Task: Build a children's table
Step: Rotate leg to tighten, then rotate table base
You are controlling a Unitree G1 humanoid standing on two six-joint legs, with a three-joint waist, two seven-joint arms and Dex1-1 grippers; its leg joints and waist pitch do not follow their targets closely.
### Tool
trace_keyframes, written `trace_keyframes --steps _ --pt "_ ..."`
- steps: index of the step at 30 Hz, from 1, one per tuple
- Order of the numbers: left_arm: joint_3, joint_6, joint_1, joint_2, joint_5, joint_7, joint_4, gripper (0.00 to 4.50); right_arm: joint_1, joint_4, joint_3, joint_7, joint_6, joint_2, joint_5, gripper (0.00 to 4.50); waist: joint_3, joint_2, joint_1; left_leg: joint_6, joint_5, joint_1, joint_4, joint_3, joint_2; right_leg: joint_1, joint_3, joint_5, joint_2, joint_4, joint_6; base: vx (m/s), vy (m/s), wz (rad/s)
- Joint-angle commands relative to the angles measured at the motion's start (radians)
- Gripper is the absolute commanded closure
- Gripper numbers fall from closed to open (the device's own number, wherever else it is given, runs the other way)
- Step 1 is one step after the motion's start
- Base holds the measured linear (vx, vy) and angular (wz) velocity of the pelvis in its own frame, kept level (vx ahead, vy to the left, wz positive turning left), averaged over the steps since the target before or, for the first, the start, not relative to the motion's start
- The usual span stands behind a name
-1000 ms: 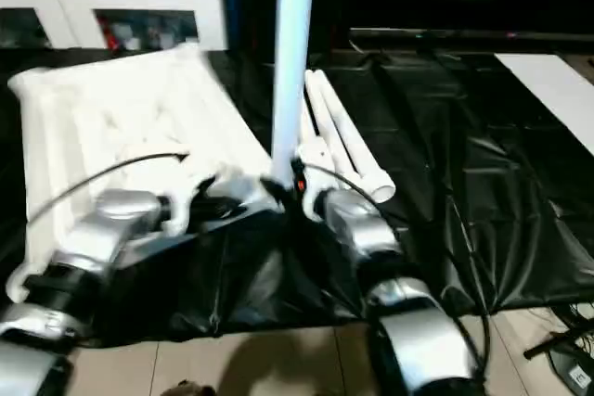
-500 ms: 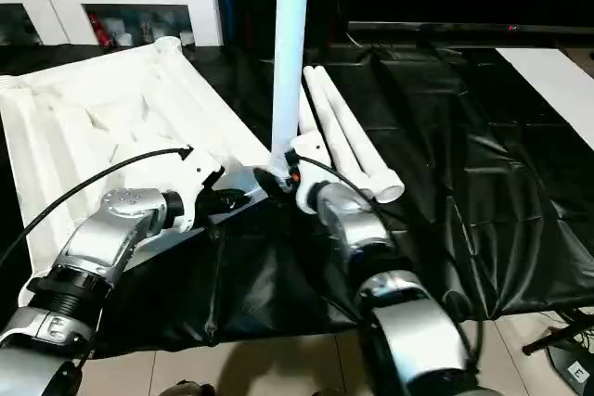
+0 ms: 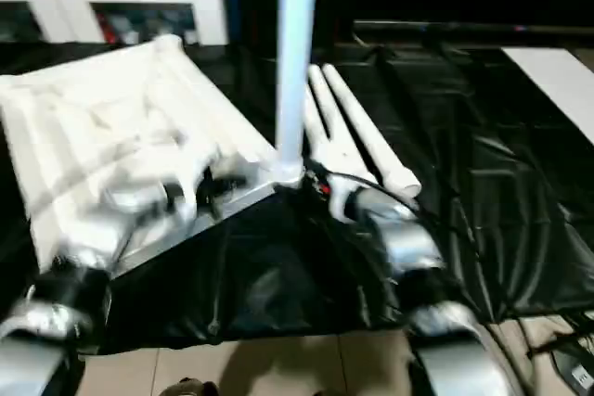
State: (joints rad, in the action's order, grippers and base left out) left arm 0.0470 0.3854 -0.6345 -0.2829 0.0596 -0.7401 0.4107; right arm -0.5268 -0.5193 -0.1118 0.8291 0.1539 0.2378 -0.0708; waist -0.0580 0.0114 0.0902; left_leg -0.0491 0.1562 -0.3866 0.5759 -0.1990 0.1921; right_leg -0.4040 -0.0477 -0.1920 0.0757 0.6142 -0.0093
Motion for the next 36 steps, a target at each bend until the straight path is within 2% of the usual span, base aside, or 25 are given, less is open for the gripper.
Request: trace_keyframes --steps 1,4,5,6,7,8,9,10,11,12,13,15,16,18,20,21,22,23,24,26,27,28,31,36 --pt "-0.027 0.000 -0.029 -0.023 0.001 0.034 0.007 3.59 0.004 0.028 -0.012 0.009 0.022 0.005 -0.003 0.27 0.071 -0.003 0.005 0.030 0.222 0.024 -0.059 0.022 0.037 0.049 0.037 -0.122 0.062 -0.068 -0.218 0.000 0.000 0.00" --pt "-0.048 0.000 -0.054 -0.058 -0.020 0.083 0.035 3.59 0.006 0.038 -0.026 0.011 0.037 0.001 0.002 0.27 0.071 -0.007 0.004 0.019 0.228 0.027 -0.059 0.022 0.037 0.045 0.037 -0.137 0.061 -0.070 -0.212 0.000 0.000 0.00" --pt "-0.057 -0.009 -0.071 -0.089 -0.047 0.128 0.064 3.59 0.008 0.057 -0.036 0.007 0.071 -0.002 0.005 0.27 0.070 -0.007 0.003 0.016 0.228 0.026 -0.060 0.024 0.036 0.046 0.037 -0.134 0.058 -0.069 -0.204 0.000 0.000 0.00" --pt "-0.063 -0.021 -0.087 -0.131 -0.086 0.180 0.100 3.59 0.004 0.067 -0.043 0.009 0.105 -0.008 0.002 0.27 0.071 0.002 0.002 0.016 0.224 0.024 -0.060 0.024 0.035 0.049 0.036 -0.129 0.058 -0.068 -0.199 0.000 0.000 0.00" --pt "-0.069 -0.034 -0.097 -0.200 -0.145 0.245 0.137 3.59 0.000 0.082 -0.055 0.013 0.140 -0.017 0.000 0.27 0.072 -0.004 0.002 0.016 0.218 0.024 -0.060 0.026 0.034 0.048 0.037 -0.126 0.058 -0.066 -0.189 0.000 0.000 0.00" --pt "-0.071 -0.025 -0.095 -0.243 -0.173 0.277 0.148 3.87 -0.006 0.077 -0.061 0.008 0.149 -0.025 0.003 0.27 0.073 -0.005 -0.003 0.012 0.212 0.020 -0.062 0.029 0.034 0.051 0.036 -0.119 0.058 -0.062 -0.174 0.000 0.000 0.00" --pt "-0.072 -0.020 -0.094 -0.257 -0.182 0.287 0.151 3.94 -0.009 0.075 -0.064 0.005 0.152 -0.028 0.005 0.56 0.073 -0.006 -0.005 0.008 0.207 0.019 -0.062 0.031 0.034 0.051 0.035 -0.115 0.059 -0.060 -0.169 0.000 0.000 0.00" --pt "-0.069 -0.013 -0.086 -0.294 -0.204 0.300 0.154 3.94 -0.019 0.058 -0.067 -0.006 0.158 -0.037 0.011 0.56 0.075 -0.007 -0.005 0.003 0.201 0.027 -0.060 0.029 0.036 0.045 0.036 -0.101 0.059 -0.061 -0.175 0.000 0.000 0.00" --pt "-0.066 -0.008 -0.079 -0.317 -0.217 0.303 0.154 3.98 -0.026 0.043 -0.068 -0.015 0.161 -0.043 0.014 0.63 0.075 -0.010 -0.003 0.003 0.187 0.029 -0.058 0.027 0.037 0.042 0.037 -0.078 0.058 -0.058 -0.193 0.000 0.000 0.00" --pt "-0.069 0.004 -0.068 -0.333 -0.221 0.301 0.151 4.22 -0.036 0.023 -0.071 -0.026 0.161 -0.052 0.022 0.68 0.075 -0.008 -0.001 0.002 0.185 0.029 -0.058 0.026 0.038 0.041 0.036 -0.074 0.059 -0.057 -0.201 0.000 0.000 0.00" --pt "-0.065 0.016 -0.054 -0.353 -0.229 0.299 0.152 4.22 -0.047 0.000 -0.076 -0.038 0.166 -0.060 0.031 0.68 0.075 -0.010 0.002 -0.004 0.182 0.030 -0.059 0.025 0.038 0.039 0.036 -0.070 0.060 -0.054 -0.213 0.000 0.000 0.00" --pt "-0.043 0.027 -0.032 -0.383 -0.247 0.288 0.162 4.43 -0.064 -0.038 -0.090 -0.056 0.168 -0.076 0.048 1.06 0.072 -0.014 0.006 -0.014 0.202 0.034 -0.060 0.023 0.039 0.034 0.037 -0.080 0.060 -0.057 -0.220 0.000 0.000 0.00" --pt "-0.043 0.027 -0.032 -0.383 -0.247 0.288 0.162 4.43 -0.065 -0.038 -0.091 -0.056 0.168 -0.076 0.048 1.06 0.070 -0.014 0.009 -0.024 0.221 0.032 -0.063 0.024 0.039 0.035 0.038 -0.100 0.061 -0.058 -0.214 0.000 0.000 0.00" --pt "-0.029 0.017 -0.029 -0.382 -0.238 0.268 0.193 4.47 -0.080 -0.072 -0.100 -0.083 0.168 -0.094 0.062 1.12 0.069 -0.021 0.015 -0.043 0.263 0.038 -0.066 0.025 0.039 0.030 0.039 -0.143 0.065 -0.063 -0.204 0.000 0.000 0.00" --pt "-0.015 0.012 -0.032 -0.388 -0.256 0.281 0.218 4.50 -0.090 -0.090 -0.104 -0.103 0.174 -0.103 0.070 1.45 0.069 -0.017 0.017 -0.063 0.304 0.037 -0.070 0.029 0.039 0.032 0.040 -0.179 0.066 -0.066 -0.190 0.000 0.000 0.00" --pt "-0.007 0.011 -0.034 -0.392 -0.269 0.288 0.227 4.50 -0.094 -0.098 -0.106 -0.110 0.177 -0.106 0.074 1.51 0.070 -0.035 0.019 -0.071 0.312 0.038 -0.070 0.032 0.039 0.031 0.040 -0.177 0.067 -0.063 -0.188 0.000 0.000 0.00" --pt "0.006 0.014 -0.033 -0.403 -0.294 0.303 0.239 4.50 -0.102 -0.116 -0.108 -0.120 0.176 -0.110 0.078 1.55 0.069 -0.034 0.016 -0.078 0.328 0.038 -0.071 0.033 0.039 0.030 0.040 -0.176 0.065 -0.066 -0.181 0.000 0.000 0.00" --pt "0.012 0.016 -0.033 -0.409 -0.306 0.311 0.244 4.50 -0.107 -0.127 -0.108 -0.124 0.174 -0.113 0.081 1.64 0.070 -0.027 0.014 -0.078 0.330 0.036 -0.071 0.033 0.038 0.033 0.040 -0.172 0.065 -0.066 -0.180 0.000 0.000 0.00" --pt "0.016 0.021 -0.032 -0.412 -0.312 0.311 0.248 4.50 -0.112 -0.139 -0.108 -0.127 0.170 -0.116 0.083 1.78 0.071 -0.036 0.016 -0.080 0.326 0.036 -0.070 0.034 0.038 0.034 0.040 -0.166 0.067 -0.064 -0.180 0.000 0.000 0.00" --pt "0.027 0.043 -0.027 -0.421 -0.333 0.321 0.249 4.50 -0.126 -0.171 -0.115 -0.136 0.153 -0.124 0.095 1.89 0.071 -0.033 0.014 -0.081 0.316 0.035 -0.070 0.033 0.038 0.034 0.040 -0.146 0.066 -0.063 -0.189 0.000 0.000 0.00" --pt "0.037 0.049 -0.025 -0.430 -0.345 0.316 0.253 4.50 -0.137 -0.191 -0.116 -0.142 0.146 -0.131 0.099 1.99 0.072 -0.045 0.015 -0.083 0.317 0.036 -0.068 0.034 0.037 0.032 0.040 -0.140 0.066 -0.061 -0.191 0.000 0.000 0.00" --pt "0.037 0.049 -0.025 -0.430 -0.345 0.316 0.253 4.50 -0.137 -0.191 -0.116 -0.142 0.146 -0.131 0.099 1.99 0.072 -0.040 0.012 -0.083 0.318 0.036 -0.068 0.033 0.037 0.033 0.039 -0.124 0.064 -0.062 -0.196 0.000 0.000 0.00" --pt "0.057 0.057 -0.027 -0.440 -0.346 0.297 0.268 4.50 -0.158 -0.231 -0.108 -0.155 0.128 -0.144 0.096 2.27 0.074 -0.041 0.011 -0.081 0.305 0.034 -0.066 0.033 0.036 0.035 0.038 -0.089 0.064 -0.056 -0.213 0.000 0.000 0.00" --pt "0.130 0.134 0.035 -0.456 -0.341 0.107 0.193 4.50 -0.214 -0.349 -0.083 -0.220 0.080 -0.175 0.099 2.66 0.072 -0.043 0.000 -0.083 0.317 0.033 -0.067 0.033 0.037 0.036 0.039 -0.096 0.067 -0.057 -0.235 0.000 0.000 0.00"
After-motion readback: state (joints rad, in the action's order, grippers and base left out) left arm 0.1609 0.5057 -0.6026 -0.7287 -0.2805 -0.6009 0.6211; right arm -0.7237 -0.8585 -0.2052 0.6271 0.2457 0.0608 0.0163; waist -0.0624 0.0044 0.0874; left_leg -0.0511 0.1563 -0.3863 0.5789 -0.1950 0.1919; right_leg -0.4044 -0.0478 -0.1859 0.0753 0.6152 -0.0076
